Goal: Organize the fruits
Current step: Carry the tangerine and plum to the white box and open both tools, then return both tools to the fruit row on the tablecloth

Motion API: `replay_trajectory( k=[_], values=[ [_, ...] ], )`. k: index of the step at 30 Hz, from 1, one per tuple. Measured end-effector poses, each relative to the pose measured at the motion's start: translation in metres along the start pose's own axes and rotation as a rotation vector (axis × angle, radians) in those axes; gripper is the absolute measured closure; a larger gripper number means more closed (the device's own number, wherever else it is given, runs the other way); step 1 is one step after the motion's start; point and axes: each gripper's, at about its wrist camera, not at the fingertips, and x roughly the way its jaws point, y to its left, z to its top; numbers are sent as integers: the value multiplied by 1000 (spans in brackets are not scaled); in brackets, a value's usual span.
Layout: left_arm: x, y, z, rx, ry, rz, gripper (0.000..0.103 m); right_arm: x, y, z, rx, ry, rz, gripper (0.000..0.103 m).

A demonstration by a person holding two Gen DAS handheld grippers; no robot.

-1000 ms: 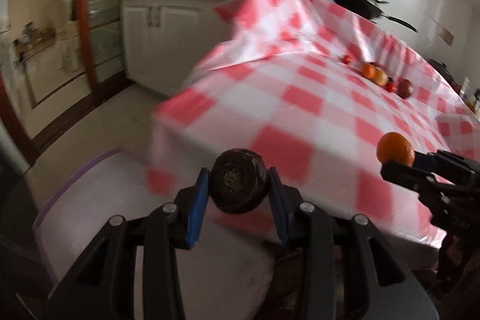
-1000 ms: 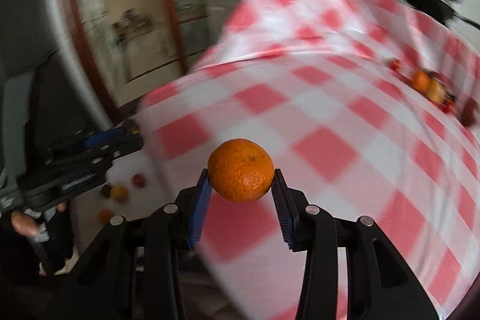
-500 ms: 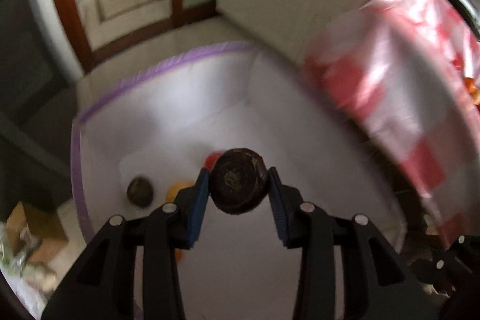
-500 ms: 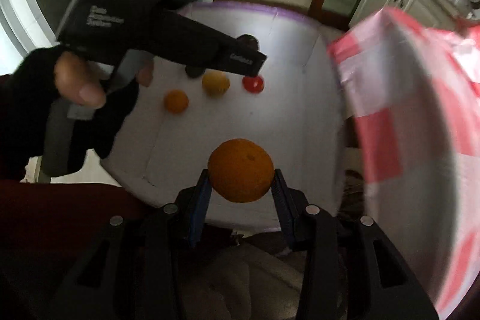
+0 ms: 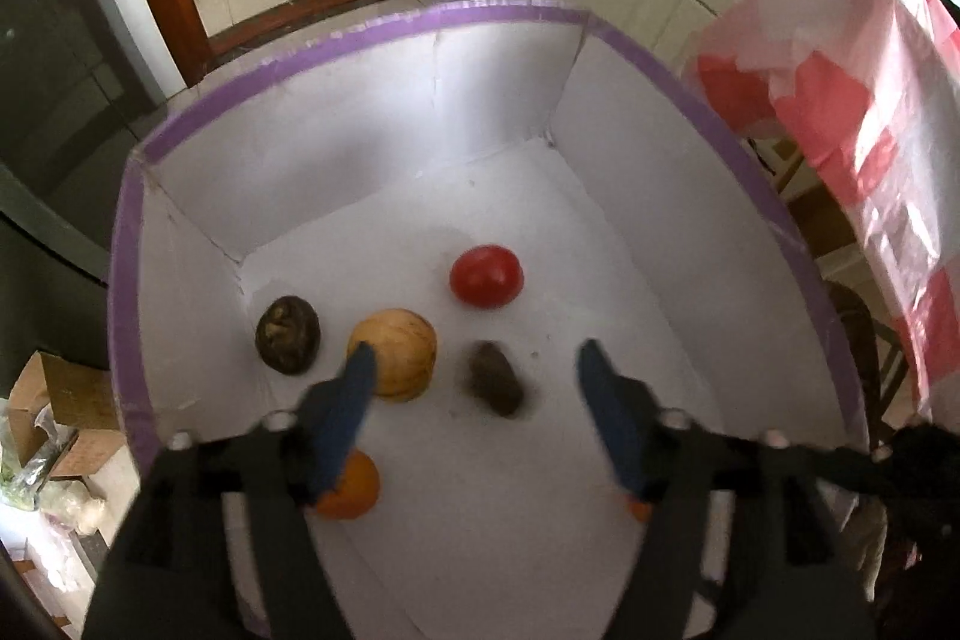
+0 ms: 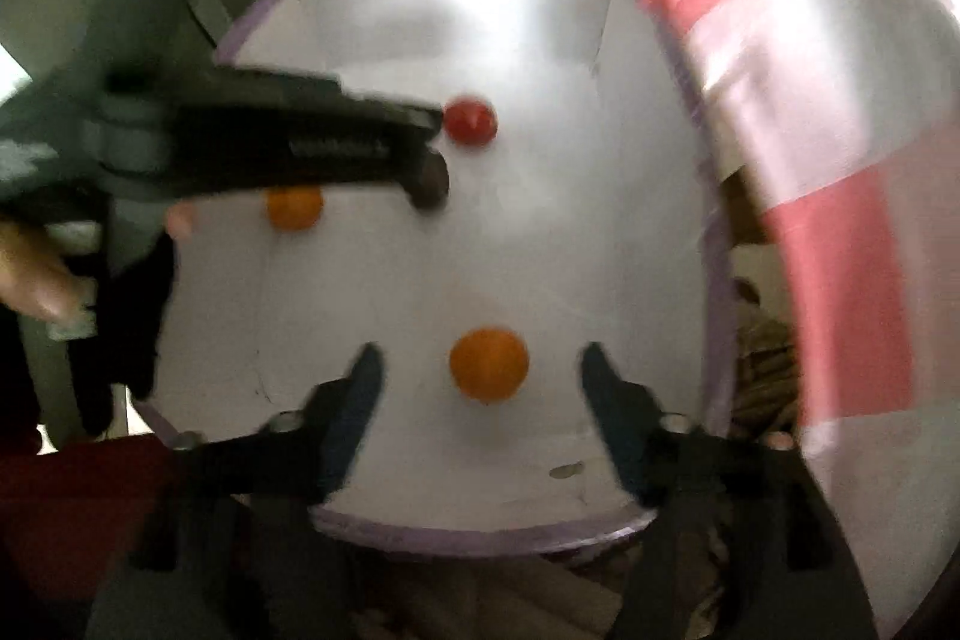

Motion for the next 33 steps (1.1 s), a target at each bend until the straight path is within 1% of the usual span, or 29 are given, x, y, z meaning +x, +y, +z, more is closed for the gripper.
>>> replay_trajectory(
  k=[2,3,4,5,6,7,8,9,10,11,12,13,14,15,16,18,19,20,21,22,23,24,25,27,28,30,31,33],
  values=[
    [-9,2,2,6,-26,5,28,-19,-2,-1,5,-50,-5,31],
    [-17,1,5,8,-53,12,27,-35,-5,-2,21,-85,5,31],
    [-29,-2,8,12,-103,28,25,-47,-8,-1,35,-115,19,31],
    [-48,-8,14,27,-187,55,24,-65,-13,-3,56,-161,40,31],
    [-64,-15,17,46,-254,72,19,-82,-18,-4,77,-207,55,30],
    [-83,-24,22,70,-330,83,8,-108,-26,-8,104,-276,66,27],
    [-98,-33,25,89,-387,86,2,-133,-34,-13,127,-347,72,22],
    [-118,-45,29,113,-459,84,1,-151,-39,-19,145,-401,70,20],
    [-140,-62,33,147,-539,72,1,-181,-51,-32,179,-489,41,16],
    [-157,-79,36,186,-598,42,1,-204,-62,-44,215,-557,1,16],
    [-168,-95,38,217,-629,9,1,-220,-71,-54,246,-599,-30,16],
    [-178,-112,39,248,-648,-27,1,-239,-86,-71,297,-646,-78,16],
    [-186,-132,40,278,-653,-66,1,-253,-100,-86,346,-677,-128,16],
    [-191,-160,44,319,-635,-123,1,-268,-120,-108,418,-705,-202,16],
    [-195,-183,43,349,-613,-161,1,-277,-135,-121,467,-717,-240,16],
    [-193,-237,44,419,-549,-241,1,-291,-180,-165,647,-731,-314,16],
    [-190,-268,41,457,-516,-274,1,-296,-196,-182,714,-737,-328,16],
    [-183,-294,42,494,-484,-300,1,-301,-218,-208,811,-745,-352,16],
    [-176,-333,39,545,-443,-321,1,-300,-231,-224,877,-745,-369,16],
    [-168,-365,36,587,-417,-334,1,-304,-253,-249,978,-741,-393,16],
    [-158,-388,30,614,-396,-342,1,-304,-268,-267,1045,-738,-403,16],
    [-145,-421,26,648,-352,-353,1,-304,-280,-283,1110,-732,-409,16],
    [-131,-445,25,670,-311,-368,1,-301,-294,-302,1193,-723,-413,16],
    [-112,-495,26,683,-245,-422,1,-289,-311,-327,1300,-719,-421,16],
    [-105,-510,27,676,-233,-446,1,-286,-321,-339,1349,-716,-431,16],
    [-93,-548,20,677,-233,-494,1,-281,-340,-360,1408,-695,-469,16],
    [-87,-565,20,686,-240,-498,1,-276,-349,-362,1422,-687,-473,16],
    [-78,-585,17,694,-277,-496,1,-268,-370,-366,1445,-682,-454,16]
  ],
)
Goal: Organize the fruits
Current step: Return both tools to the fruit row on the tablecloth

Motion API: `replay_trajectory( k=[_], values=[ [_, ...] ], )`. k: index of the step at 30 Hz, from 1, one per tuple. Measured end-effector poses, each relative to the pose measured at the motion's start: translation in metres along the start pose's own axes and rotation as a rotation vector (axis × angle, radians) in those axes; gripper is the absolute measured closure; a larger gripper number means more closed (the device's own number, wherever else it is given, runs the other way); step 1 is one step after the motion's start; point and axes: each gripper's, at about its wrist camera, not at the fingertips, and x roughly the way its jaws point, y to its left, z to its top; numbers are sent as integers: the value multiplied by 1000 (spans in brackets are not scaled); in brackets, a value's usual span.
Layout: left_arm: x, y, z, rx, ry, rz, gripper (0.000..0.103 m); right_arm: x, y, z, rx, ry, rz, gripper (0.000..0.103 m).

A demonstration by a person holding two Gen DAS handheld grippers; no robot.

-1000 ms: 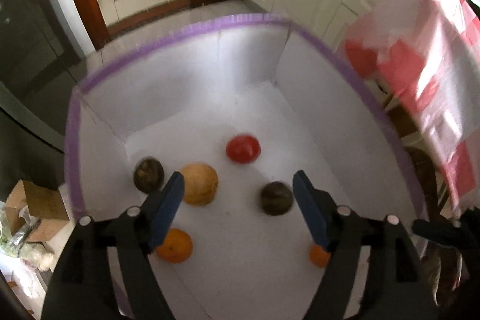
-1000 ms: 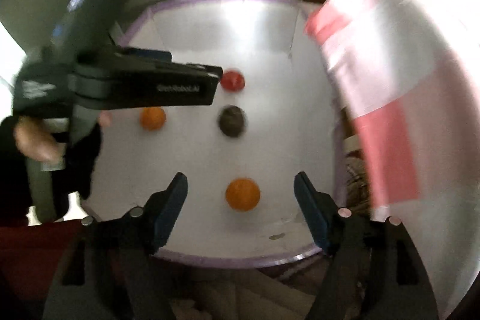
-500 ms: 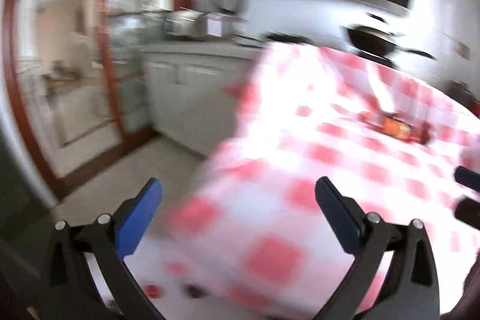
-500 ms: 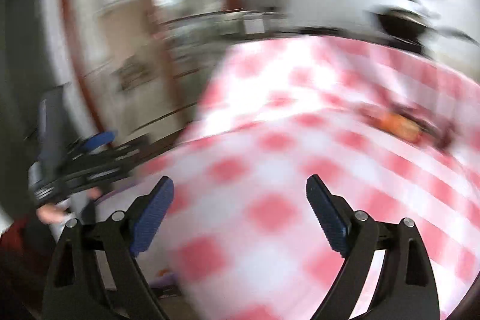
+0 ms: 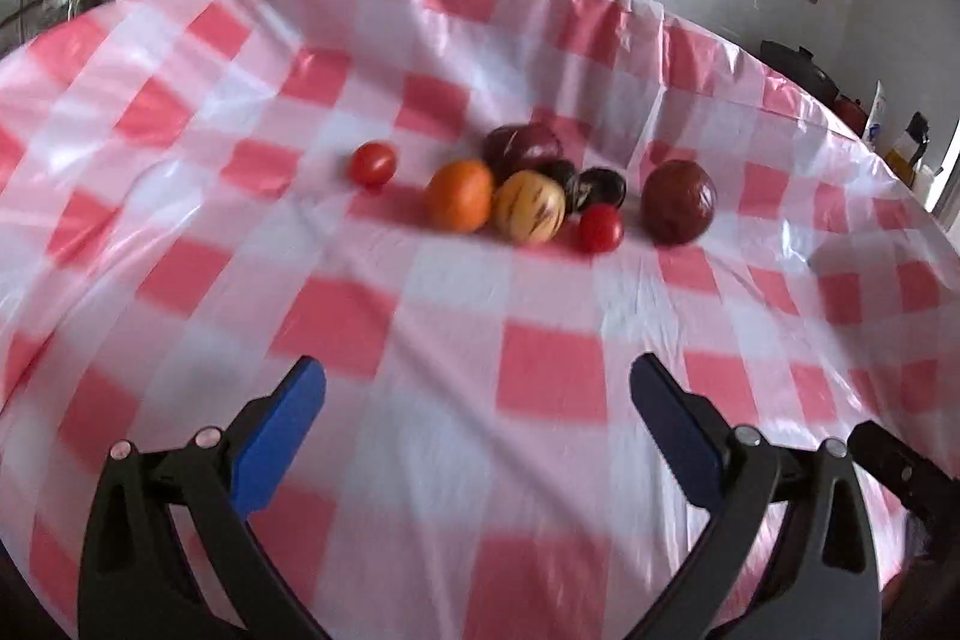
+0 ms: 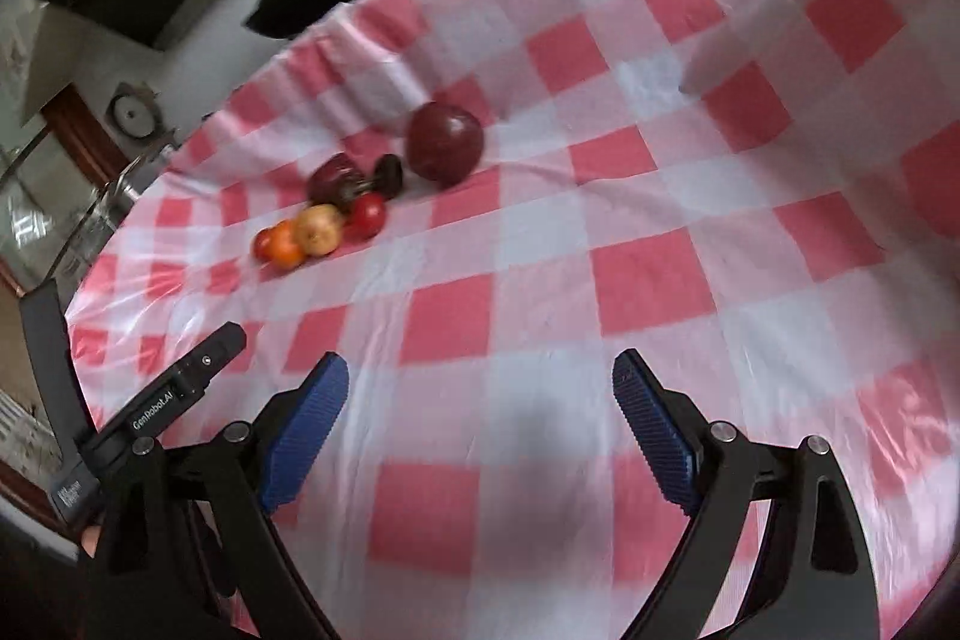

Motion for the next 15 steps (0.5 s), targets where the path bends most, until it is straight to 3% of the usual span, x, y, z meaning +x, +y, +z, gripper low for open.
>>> replay_trajectory(
  k=[3,5,8,10,15],
  values=[
    [10,-3,7,5,-44,0,1,18,-3,19,-4,-3,-7,16],
    [-4,6,6,-9,-98,-29,1,37,5,38,-47,-42,-15,16],
    [-22,21,3,-5,-146,-1,1,55,15,57,-73,-97,-57,16],
    [-14,26,5,-11,-102,10,1,72,20,69,-65,-87,-99,16],
    [1,43,11,-114,-12,22,1,111,25,97,6,-41,-104,16]
  ],
)
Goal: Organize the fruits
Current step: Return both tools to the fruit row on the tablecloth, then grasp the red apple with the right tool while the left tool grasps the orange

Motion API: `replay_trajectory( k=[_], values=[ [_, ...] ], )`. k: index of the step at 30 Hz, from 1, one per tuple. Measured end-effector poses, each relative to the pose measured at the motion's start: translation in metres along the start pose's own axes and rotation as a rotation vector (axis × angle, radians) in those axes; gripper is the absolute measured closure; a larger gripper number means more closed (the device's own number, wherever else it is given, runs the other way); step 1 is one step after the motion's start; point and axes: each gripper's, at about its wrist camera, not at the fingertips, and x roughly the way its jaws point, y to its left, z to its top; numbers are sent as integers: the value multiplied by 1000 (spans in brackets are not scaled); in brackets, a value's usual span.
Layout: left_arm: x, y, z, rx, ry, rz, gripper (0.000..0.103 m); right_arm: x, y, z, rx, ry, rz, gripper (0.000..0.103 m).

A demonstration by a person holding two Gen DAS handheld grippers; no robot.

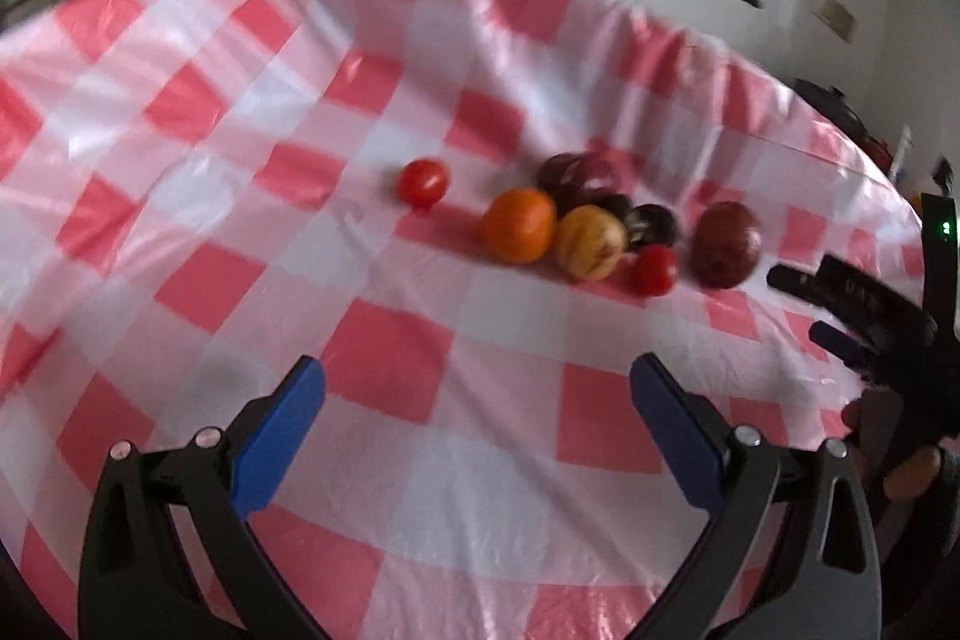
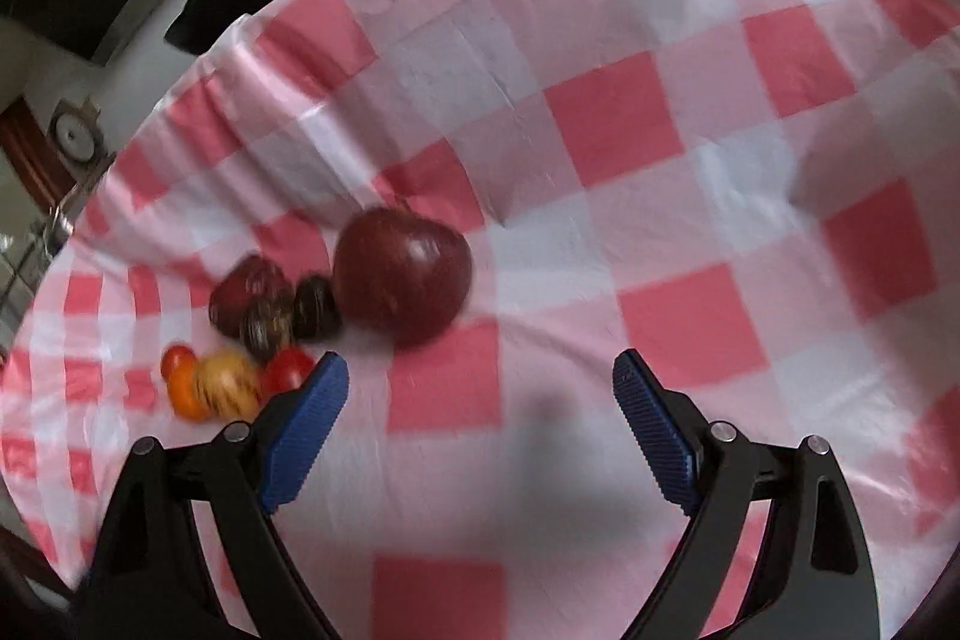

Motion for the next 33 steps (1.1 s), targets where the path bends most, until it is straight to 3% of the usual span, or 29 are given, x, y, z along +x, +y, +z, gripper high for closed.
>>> replay_trajectory(
  k=[5,7,13,20,21,22,27,33],
  values=[
    [9,31,2,-166,53,-31,1,36,25,22,-21,7,-48,16],
    [10,35,1,-188,58,-41,1,46,30,27,-10,16,-48,16],
    [8,25,1,-138,50,-22,1,73,40,35,14,89,-80,16],
    [7,16,0,-91,44,-22,1,75,26,40,90,66,5,19],
    [7,16,0,-89,42,-26,1,75,25,40,89,63,12,23],
    [5,15,0,-85,35,-31,1,74,23,38,91,65,55,38],
    [-1,10,-3,-52,-3,-68,1,51,18,21,53,77,75,36],
    [-1,8,-2,-43,7,-91,1,-7,-17,-30,87,102,156,36]
  ],
)
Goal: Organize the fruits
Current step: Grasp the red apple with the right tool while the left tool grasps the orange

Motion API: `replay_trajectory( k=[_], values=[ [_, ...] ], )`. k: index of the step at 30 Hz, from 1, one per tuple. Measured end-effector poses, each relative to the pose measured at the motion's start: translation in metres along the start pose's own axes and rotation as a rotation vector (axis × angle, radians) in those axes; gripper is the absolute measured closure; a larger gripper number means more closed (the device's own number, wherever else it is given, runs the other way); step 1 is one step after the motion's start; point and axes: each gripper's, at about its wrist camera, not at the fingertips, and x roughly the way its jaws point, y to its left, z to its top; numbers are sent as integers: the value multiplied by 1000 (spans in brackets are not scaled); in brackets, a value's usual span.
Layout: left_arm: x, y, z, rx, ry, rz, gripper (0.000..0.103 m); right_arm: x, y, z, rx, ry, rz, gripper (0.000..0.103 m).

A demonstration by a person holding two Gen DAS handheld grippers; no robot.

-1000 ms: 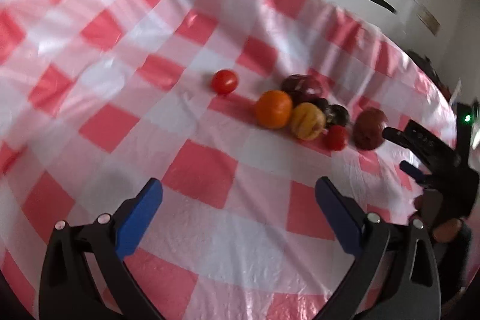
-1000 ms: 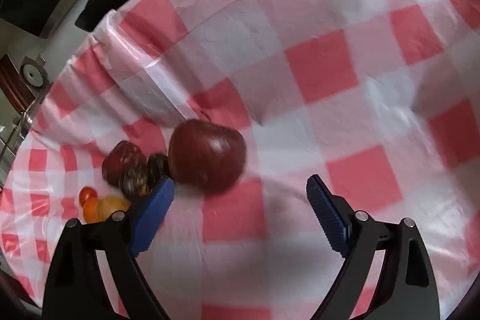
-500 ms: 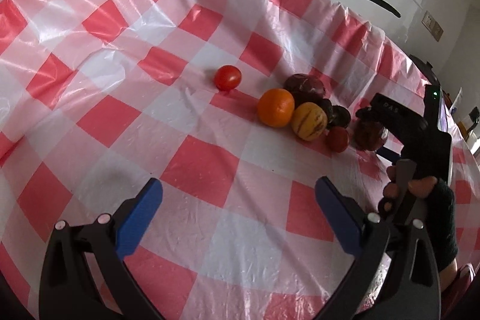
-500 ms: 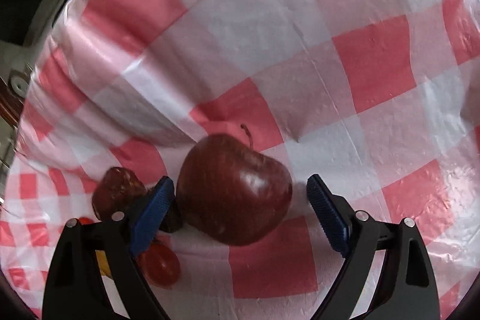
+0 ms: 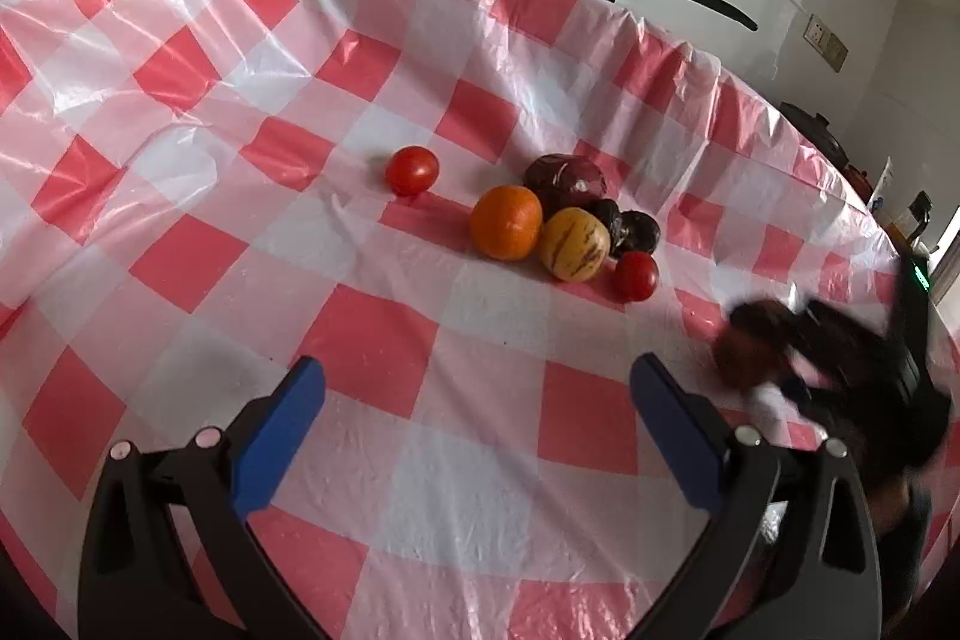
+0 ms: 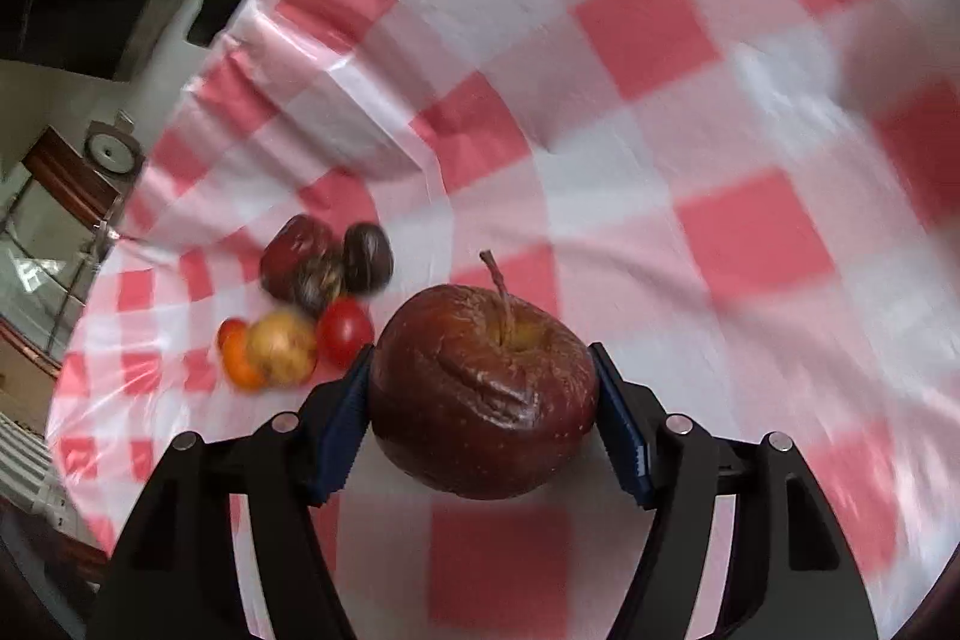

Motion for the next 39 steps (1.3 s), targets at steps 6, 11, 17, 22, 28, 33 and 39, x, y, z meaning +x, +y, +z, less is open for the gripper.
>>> replay_trajectory(
  k=[6,11,17,22,28,33,39],
  values=[
    [11,1,4,-15,74,12,1,-33,-19,-24,37,-50,16,36],
    [28,-13,10,32,117,94,1,-35,-23,-22,46,-53,7,36],
    [76,-48,33,158,171,218,1,-35,-29,-20,75,-46,32,36],
    [108,-54,51,267,219,272,1,-34,-28,-21,71,-47,26,36],
    [124,-52,60,405,242,210,1,-34,-25,-21,61,-50,8,36],
    [139,-50,72,444,245,140,1,-34,-23,-21,51,-52,-6,36],
    [153,-45,83,414,273,102,1,-33,-17,-22,21,-55,-35,36]
  ],
)
